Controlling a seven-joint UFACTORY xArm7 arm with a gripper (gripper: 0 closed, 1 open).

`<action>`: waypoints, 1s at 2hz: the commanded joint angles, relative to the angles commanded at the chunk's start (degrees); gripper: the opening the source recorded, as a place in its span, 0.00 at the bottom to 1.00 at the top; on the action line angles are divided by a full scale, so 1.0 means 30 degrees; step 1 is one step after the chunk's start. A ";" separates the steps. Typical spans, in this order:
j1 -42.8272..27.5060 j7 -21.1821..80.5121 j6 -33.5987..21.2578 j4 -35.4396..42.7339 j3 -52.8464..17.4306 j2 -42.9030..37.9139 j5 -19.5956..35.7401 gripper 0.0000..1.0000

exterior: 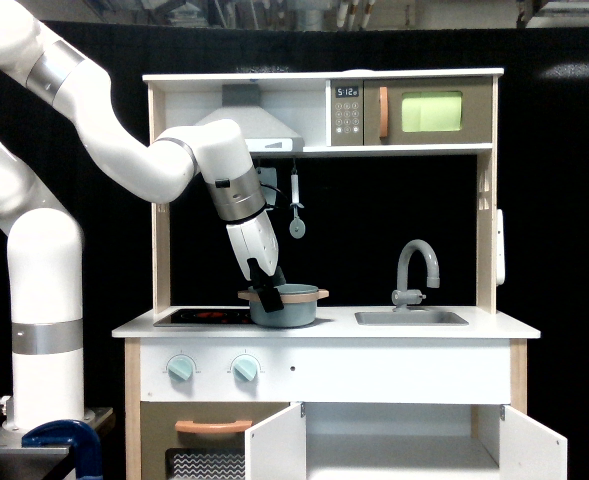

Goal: Put the bowl inside the kitchen cabinet

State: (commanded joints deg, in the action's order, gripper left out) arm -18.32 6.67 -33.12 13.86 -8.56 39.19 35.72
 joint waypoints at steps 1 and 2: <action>-0.0567 0.0425 0.0589 -0.0046 -0.0351 -0.0446 0.0471 1.00; -0.0630 0.1727 -0.0711 0.0999 -0.1287 -0.1464 -0.0247 1.00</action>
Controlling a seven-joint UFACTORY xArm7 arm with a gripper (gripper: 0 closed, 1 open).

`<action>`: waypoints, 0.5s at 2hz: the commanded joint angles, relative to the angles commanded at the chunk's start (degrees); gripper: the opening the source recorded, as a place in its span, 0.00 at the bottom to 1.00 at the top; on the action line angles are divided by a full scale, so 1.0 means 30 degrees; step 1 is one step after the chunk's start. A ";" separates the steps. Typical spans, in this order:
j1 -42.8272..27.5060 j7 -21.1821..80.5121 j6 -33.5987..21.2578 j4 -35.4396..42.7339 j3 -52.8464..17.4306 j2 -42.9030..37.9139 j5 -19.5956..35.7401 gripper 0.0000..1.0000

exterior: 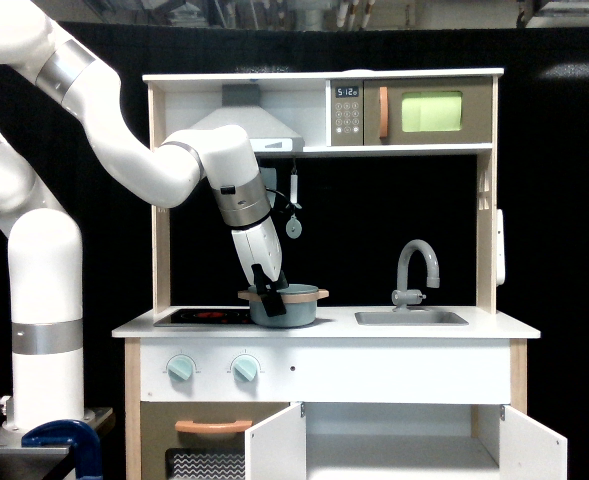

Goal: Put the bowl inside the kitchen cabinet

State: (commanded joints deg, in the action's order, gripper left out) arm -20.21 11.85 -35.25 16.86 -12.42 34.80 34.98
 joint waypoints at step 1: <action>-0.0273 0.0096 0.0236 0.0214 -0.0108 -0.0415 0.0174 0.00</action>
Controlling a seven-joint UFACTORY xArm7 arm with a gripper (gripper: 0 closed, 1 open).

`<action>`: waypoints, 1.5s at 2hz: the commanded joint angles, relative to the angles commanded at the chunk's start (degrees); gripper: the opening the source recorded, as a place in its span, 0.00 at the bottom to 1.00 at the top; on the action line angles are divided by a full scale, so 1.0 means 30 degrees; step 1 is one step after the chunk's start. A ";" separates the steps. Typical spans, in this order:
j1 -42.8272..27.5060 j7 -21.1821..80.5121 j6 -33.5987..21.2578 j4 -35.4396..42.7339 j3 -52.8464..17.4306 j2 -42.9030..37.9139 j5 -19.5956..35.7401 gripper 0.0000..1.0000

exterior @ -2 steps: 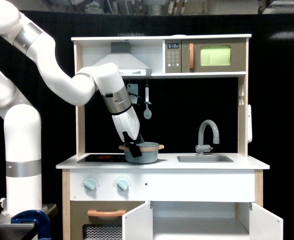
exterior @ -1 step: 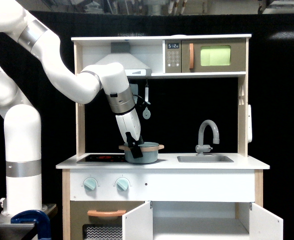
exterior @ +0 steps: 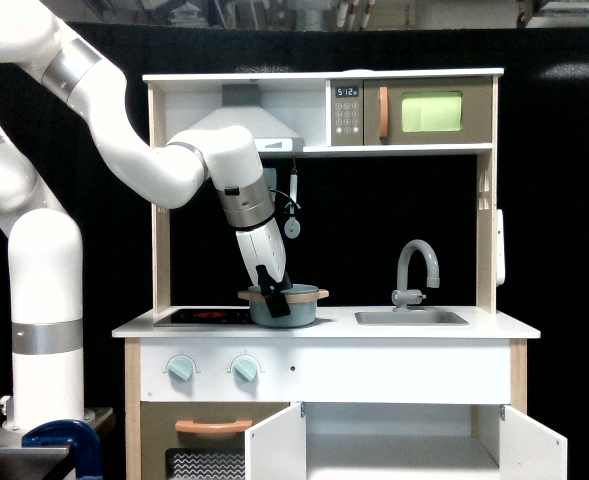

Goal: Put the bowl inside the kitchen cabinet

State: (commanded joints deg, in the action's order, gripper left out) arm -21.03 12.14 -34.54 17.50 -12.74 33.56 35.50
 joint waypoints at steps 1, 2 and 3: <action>-0.0277 0.0348 0.0369 0.0002 -0.0223 -0.0391 0.0280 0.00; 0.0038 0.0084 -0.0119 0.0139 -0.0206 -0.0076 -0.0145 0.00; 0.1273 0.0989 -0.1852 0.1041 -0.1615 -0.0003 -0.1522 0.00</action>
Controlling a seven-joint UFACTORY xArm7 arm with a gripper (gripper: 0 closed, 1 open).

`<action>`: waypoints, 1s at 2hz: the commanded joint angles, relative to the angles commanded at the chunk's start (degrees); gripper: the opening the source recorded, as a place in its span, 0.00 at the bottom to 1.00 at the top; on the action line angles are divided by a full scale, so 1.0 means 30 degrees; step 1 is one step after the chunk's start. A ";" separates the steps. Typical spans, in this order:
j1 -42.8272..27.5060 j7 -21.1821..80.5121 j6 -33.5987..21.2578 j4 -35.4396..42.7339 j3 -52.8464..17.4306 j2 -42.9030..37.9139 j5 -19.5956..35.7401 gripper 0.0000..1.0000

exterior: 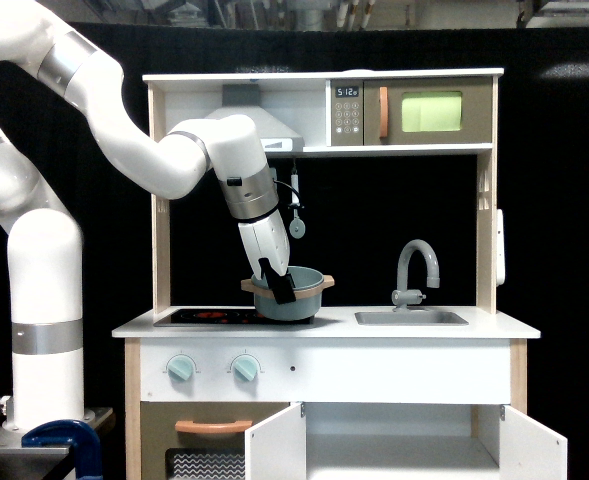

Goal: Put the bowl inside the kitchen cabinet

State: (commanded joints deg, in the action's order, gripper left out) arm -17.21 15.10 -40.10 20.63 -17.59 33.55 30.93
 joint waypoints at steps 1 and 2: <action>0.1330 0.5711 -0.2665 0.3235 -0.5557 -0.3453 -0.1057 0.00; 0.0622 1.3456 -0.3666 0.6090 -0.9467 -1.0398 0.3869 0.00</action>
State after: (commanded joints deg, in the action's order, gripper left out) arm -15.35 55.47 -51.10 38.90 -45.99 2.35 42.54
